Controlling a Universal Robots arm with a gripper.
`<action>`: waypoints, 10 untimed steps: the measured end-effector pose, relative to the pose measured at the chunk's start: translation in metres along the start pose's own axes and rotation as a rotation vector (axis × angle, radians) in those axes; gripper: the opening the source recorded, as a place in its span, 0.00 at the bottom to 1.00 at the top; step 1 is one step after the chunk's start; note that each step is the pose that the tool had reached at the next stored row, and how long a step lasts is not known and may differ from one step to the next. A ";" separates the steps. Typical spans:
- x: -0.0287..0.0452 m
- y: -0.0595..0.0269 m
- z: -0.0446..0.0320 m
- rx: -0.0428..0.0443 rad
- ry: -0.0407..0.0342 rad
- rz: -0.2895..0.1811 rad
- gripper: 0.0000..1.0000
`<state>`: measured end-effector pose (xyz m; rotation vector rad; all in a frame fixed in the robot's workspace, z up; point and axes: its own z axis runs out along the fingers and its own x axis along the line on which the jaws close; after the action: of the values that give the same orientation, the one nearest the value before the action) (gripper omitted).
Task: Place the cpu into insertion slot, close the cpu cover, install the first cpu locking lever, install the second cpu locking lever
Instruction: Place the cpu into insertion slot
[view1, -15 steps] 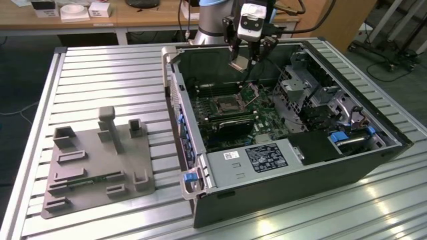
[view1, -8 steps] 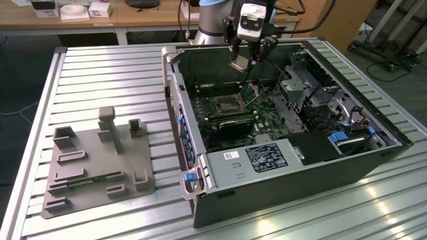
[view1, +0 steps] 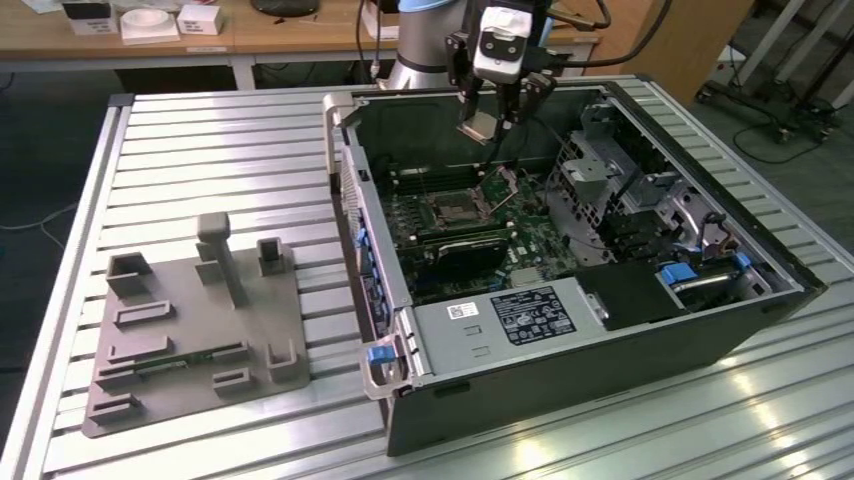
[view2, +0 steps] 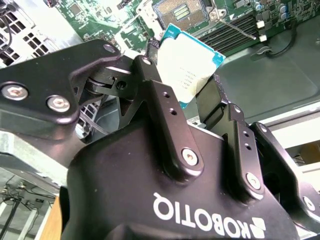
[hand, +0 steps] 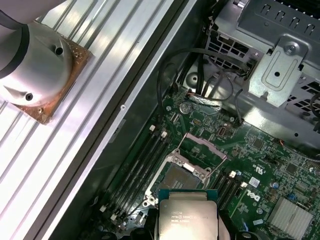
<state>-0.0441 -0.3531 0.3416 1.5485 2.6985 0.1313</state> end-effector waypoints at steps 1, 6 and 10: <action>0.0000 0.0000 0.0000 0.0000 -0.0001 0.002 0.54; 0.0000 0.0000 0.0000 -0.0002 -0.0010 0.011 0.54; 0.0000 0.0000 0.0001 -0.0004 -0.0018 0.021 0.54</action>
<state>-0.0441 -0.3531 0.3415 1.5763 2.6814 0.1307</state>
